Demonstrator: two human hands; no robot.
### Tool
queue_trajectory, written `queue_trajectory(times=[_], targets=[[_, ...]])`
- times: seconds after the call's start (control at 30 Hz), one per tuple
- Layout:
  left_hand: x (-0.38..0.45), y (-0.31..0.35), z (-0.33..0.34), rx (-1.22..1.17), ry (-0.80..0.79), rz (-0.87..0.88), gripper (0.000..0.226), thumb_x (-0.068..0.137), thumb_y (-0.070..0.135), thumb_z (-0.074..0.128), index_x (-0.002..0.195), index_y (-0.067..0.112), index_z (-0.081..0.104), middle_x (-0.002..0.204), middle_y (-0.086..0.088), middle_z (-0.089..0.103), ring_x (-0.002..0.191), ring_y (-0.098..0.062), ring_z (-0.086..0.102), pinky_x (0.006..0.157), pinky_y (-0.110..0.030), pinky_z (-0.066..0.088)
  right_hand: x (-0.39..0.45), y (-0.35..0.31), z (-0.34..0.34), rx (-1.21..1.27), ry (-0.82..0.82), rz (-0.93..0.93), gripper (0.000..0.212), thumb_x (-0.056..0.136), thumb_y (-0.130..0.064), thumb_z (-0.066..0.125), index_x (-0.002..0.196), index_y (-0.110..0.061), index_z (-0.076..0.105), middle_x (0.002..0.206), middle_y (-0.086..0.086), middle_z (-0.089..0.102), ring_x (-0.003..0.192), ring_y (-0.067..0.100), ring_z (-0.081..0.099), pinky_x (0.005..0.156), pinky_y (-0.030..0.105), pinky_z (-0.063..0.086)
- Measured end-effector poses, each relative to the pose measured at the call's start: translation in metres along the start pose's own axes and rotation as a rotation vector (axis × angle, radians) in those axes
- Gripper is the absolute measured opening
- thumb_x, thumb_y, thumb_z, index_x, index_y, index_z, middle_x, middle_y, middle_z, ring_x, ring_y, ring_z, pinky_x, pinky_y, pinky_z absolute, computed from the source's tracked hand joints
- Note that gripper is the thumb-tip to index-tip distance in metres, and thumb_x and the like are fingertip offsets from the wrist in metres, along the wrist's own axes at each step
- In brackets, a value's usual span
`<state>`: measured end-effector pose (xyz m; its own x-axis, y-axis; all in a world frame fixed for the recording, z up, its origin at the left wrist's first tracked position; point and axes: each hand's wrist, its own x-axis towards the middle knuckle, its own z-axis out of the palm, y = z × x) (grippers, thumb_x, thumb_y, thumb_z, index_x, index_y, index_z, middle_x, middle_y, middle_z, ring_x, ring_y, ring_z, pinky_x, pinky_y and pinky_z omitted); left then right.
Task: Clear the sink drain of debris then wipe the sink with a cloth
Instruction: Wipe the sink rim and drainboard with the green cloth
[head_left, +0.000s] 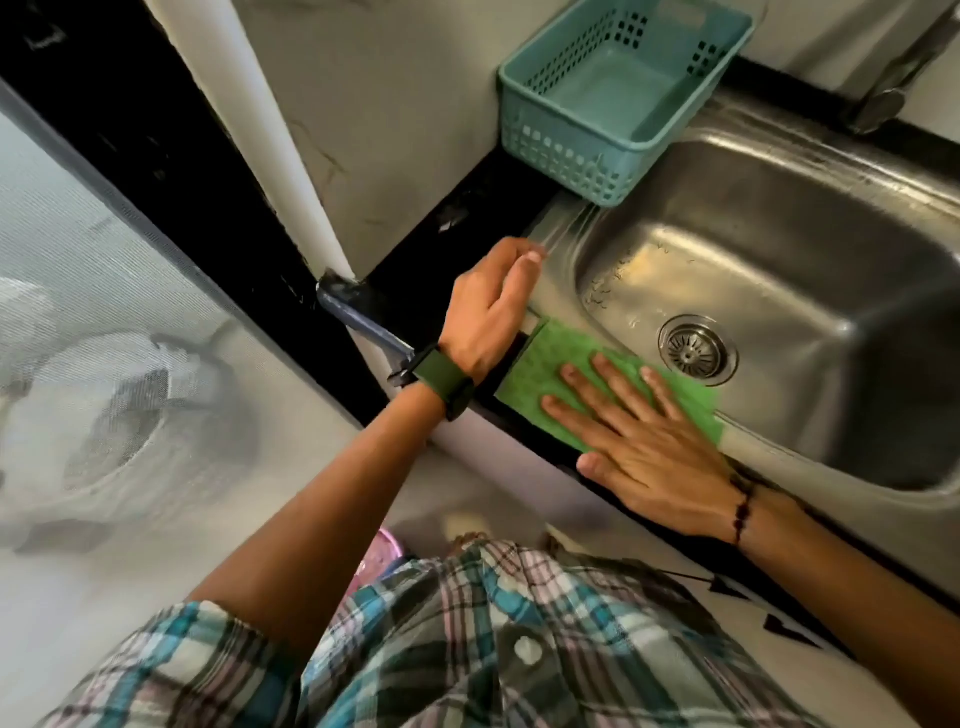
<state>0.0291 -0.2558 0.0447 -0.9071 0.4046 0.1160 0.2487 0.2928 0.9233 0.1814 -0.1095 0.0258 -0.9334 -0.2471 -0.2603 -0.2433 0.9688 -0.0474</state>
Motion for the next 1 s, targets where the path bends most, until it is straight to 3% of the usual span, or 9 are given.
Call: queue_trajectory(times=[0.07, 0.13, 0.27, 0.37, 0.47, 0.6, 0.7, 0.8, 1.0], targets=[[0.0, -0.001, -0.001, -0.023, 0.017, -0.02, 0.038, 0.088, 0.034, 0.033, 0.104, 0.013, 0.06, 0.101, -0.007, 0.066, 0.091, -0.013, 0.058, 0.081, -0.024, 0.042, 0.015, -0.005, -0.006, 0.083, -0.029, 0.01, 0.064, 0.083, -0.066, -0.008, 0.143, -0.045, -0.002, 0.149, -0.015, -0.026, 0.135, 0.014, -0.036, 0.11, 0.044, -0.026], [-0.002, -0.003, -0.002, -0.037, 0.01, -0.041, 0.039, 0.088, 0.036, 0.032, 0.104, 0.014, 0.06, 0.101, -0.003, 0.066, 0.092, -0.011, 0.058, 0.082, -0.024, 0.044, 0.046, -0.015, -0.016, 0.11, 0.004, -0.015, 0.055, 0.092, -0.057, 0.015, 0.142, -0.034, 0.021, 0.154, -0.012, -0.015, 0.141, 0.016, -0.026, 0.113, 0.05, -0.017], [-0.005, -0.005, -0.006, 0.013, -0.007, -0.027, 0.039, 0.088, 0.035, 0.033, 0.103, 0.013, 0.061, 0.099, -0.004, 0.067, 0.088, -0.014, 0.059, 0.083, -0.031, 0.046, 0.107, -0.041, -0.026, -0.084, 0.096, 0.007, 0.053, 0.095, -0.041, 0.023, 0.144, -0.023, 0.019, 0.156, 0.003, 0.018, 0.145, 0.025, 0.006, 0.116, 0.055, 0.008], [0.001, -0.005, -0.01, 0.01, 0.018, -0.012, 0.037, 0.087, 0.033, 0.034, 0.101, 0.015, 0.064, 0.097, 0.004, 0.065, 0.092, -0.008, 0.058, 0.082, -0.02, 0.043, 0.115, -0.045, -0.024, -0.06, 0.114, 0.007, 0.051, 0.096, -0.04, 0.021, 0.145, -0.027, 0.02, 0.155, 0.0, 0.021, 0.145, 0.024, 0.008, 0.116, 0.056, 0.006], [0.007, 0.002, 0.004, -0.003, -0.097, 0.043, 0.038, 0.087, 0.035, 0.034, 0.101, 0.015, 0.064, 0.099, 0.005, 0.064, 0.091, 0.0, 0.055, 0.078, -0.008, 0.039, 0.099, -0.038, -0.018, 0.026, 0.145, 0.033, 0.048, 0.097, -0.04, 0.021, 0.143, -0.029, 0.026, 0.154, -0.002, 0.026, 0.145, 0.022, 0.011, 0.116, 0.055, 0.006], [0.006, 0.017, 0.052, -0.064, -0.294, 0.092, 0.038, 0.086, 0.034, 0.035, 0.1, 0.013, 0.064, 0.097, 0.006, 0.063, 0.092, 0.0, 0.054, 0.083, -0.01, 0.038, 0.04, -0.026, -0.001, 0.107, 0.154, 0.225, 0.051, 0.093, -0.041, 0.022, 0.143, -0.03, 0.026, 0.154, -0.006, 0.027, 0.144, 0.019, 0.016, 0.115, 0.052, 0.012], [0.004, 0.028, 0.081, -0.09, -0.378, 0.131, 0.037, 0.088, 0.032, 0.035, 0.098, 0.013, 0.064, 0.093, 0.005, 0.062, 0.092, -0.007, 0.056, 0.087, -0.02, 0.04, -0.036, 0.004, 0.018, 0.107, 0.124, 0.552, 0.056, 0.092, -0.039, 0.017, 0.147, -0.03, 0.014, 0.156, -0.005, 0.02, 0.144, 0.019, 0.017, 0.113, 0.05, 0.015], [-0.002, 0.027, 0.093, -0.106, -0.443, 0.153, 0.037, 0.088, 0.033, 0.035, 0.099, 0.014, 0.065, 0.093, 0.007, 0.063, 0.089, -0.001, 0.054, 0.083, -0.014, 0.039, -0.113, 0.036, 0.03, 0.225, 0.108, 0.895, 0.053, 0.095, -0.039, 0.019, 0.146, -0.025, 0.021, 0.153, -0.001, 0.028, 0.143, 0.018, 0.021, 0.115, 0.045, 0.013], [-0.009, 0.02, 0.09, -0.123, -0.452, 0.175, 0.036, 0.089, 0.031, 0.035, 0.097, 0.014, 0.065, 0.091, 0.006, 0.063, 0.082, 0.005, 0.05, 0.074, 0.001, 0.033, -0.097, 0.032, 0.023, 0.281, 0.19, 0.893, 0.053, 0.093, -0.038, 0.022, 0.141, -0.021, 0.035, 0.149, -0.001, 0.037, 0.14, 0.016, 0.028, 0.114, 0.039, 0.014]])
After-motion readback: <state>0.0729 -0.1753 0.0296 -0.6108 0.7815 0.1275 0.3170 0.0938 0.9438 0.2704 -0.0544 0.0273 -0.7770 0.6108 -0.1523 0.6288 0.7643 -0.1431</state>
